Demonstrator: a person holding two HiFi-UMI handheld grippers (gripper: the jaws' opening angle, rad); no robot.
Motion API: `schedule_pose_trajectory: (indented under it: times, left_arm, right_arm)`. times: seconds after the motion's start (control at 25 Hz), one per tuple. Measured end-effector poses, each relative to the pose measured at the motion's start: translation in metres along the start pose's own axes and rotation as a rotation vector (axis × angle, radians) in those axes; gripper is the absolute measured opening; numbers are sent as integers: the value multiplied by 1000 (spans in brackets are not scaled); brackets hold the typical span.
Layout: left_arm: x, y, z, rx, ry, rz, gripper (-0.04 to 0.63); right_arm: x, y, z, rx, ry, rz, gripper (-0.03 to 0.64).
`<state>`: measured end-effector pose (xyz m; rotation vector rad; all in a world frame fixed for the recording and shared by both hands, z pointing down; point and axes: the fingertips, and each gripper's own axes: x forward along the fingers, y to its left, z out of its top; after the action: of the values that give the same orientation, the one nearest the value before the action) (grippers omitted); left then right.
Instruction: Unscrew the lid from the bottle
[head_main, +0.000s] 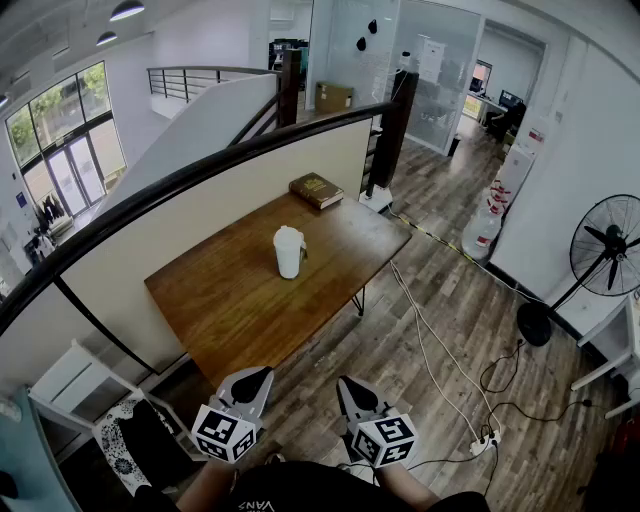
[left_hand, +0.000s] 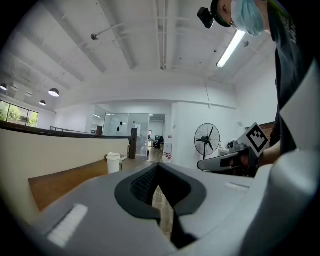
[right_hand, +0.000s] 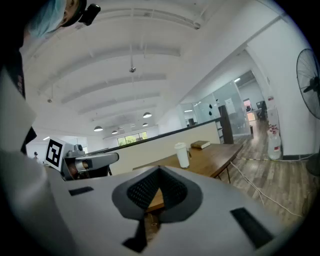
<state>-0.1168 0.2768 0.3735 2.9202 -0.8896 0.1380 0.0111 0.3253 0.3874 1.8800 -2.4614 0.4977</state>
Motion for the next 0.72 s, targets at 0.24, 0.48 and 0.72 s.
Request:
schedule_pose_trajectory:
  times: [0.24,0.48,0.72]
  left_arm:
    - [-9,37,-9,-8,-3,-32,11]
    - [-20,65,-15,-36,-34,-118,11]
    - [-14,82,-19,-85,-48,-161,175]
  right_arm:
    - [30,16,-4,-6,-17,-50,11]
    - [56,36,-9,32,-61,-73,12]
    - [72,32,-1,68,-91,-93,193]
